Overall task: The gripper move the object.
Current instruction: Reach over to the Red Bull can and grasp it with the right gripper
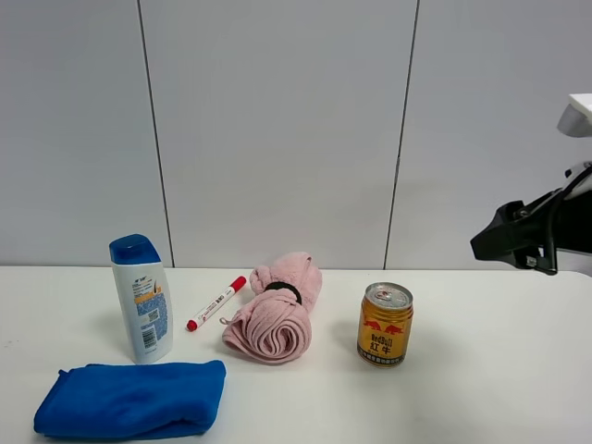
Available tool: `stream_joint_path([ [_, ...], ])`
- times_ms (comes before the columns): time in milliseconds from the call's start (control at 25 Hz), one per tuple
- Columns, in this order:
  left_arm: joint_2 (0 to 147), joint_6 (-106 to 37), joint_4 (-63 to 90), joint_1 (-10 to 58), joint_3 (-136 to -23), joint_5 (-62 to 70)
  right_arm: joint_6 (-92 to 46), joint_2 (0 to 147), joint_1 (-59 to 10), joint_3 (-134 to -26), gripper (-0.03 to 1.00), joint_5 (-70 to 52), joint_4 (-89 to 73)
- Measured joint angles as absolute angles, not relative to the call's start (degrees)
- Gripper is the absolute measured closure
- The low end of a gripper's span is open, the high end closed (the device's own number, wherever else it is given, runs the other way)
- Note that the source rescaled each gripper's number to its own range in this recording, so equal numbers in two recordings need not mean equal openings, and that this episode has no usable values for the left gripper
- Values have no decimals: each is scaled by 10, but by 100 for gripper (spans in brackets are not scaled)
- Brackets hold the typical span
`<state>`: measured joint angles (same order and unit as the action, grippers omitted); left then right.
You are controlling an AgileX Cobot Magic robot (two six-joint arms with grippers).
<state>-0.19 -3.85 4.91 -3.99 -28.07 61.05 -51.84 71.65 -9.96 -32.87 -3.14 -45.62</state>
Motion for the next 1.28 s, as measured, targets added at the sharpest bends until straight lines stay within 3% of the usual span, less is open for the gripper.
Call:
stream_joint_path([
  [1080, -2, -38, 49, -40, -281, 610, -518, 717, -118, -322, 31, -13, -452],
  [1280, -2, -38, 49, -40, -281, 610, -404, 716, -134, -281, 31, 39, -347],
])
